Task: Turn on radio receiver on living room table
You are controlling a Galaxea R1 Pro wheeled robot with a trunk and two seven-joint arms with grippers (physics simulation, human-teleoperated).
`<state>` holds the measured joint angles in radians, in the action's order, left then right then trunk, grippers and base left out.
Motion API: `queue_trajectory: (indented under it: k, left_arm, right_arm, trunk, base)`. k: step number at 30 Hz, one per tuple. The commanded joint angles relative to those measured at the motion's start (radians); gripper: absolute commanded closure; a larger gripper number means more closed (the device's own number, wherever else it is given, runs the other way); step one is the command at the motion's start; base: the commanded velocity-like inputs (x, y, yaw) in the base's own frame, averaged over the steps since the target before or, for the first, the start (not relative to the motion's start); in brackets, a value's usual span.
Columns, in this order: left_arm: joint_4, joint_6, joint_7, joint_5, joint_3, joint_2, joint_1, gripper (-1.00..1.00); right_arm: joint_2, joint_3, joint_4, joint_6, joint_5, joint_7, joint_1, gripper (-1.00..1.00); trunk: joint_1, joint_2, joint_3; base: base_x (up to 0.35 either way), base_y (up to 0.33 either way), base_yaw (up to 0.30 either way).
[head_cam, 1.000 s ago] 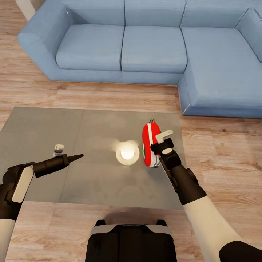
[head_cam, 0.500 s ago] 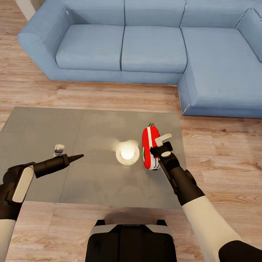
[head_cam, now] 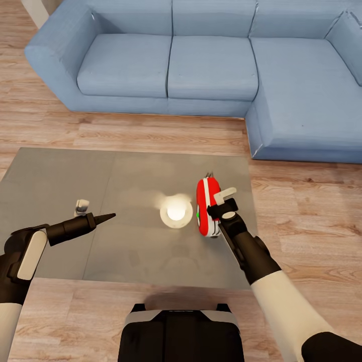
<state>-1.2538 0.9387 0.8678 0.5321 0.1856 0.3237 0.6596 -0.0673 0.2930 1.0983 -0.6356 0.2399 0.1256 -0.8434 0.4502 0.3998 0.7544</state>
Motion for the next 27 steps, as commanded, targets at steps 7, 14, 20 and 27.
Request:
queue_trajectory:
  k: [7, 14, 20, 27]
  left_arm:
    - [0.001, 0.000, -0.001, 0.000, 0.000, 0.000, 0.000, 1.00]
    - [0.001, 0.000, -0.001, 0.000, 0.000, 0.000, 0.000, 1.00]
    - [0.001, 0.000, -0.001, 0.000, 0.000, 0.000, 0.000, 1.00]
    - [0.001, 0.000, -0.001, 0.000, 0.000, -0.001, 0.000, 1.00]
  right_arm:
    - [0.001, 0.000, -0.053, 0.052, -0.024, 0.019, 0.000, 1.00]
    - [0.001, 0.000, -0.055, 0.054, -0.025, 0.020, 0.000, 1.00]
    - [-0.001, 0.001, -0.088, 0.076, -0.031, 0.021, 0.000, 1.00]
    - [-0.001, 0.002, -0.143, 0.138, -0.028, 0.024, 0.000, 1.00]
  trunk:
    - [0.000, 0.000, 0.000]
    - [0.000, 0.000, 0.000]
    - [0.000, 0.000, 0.000]
    - [0.000, 0.000, 0.000]
  base:
    - [0.000, 0.000, 0.000]
    - [0.000, 0.000, 0.000]
    - [0.000, 0.000, 0.000]
    - [0.000, 0.000, 0.000]
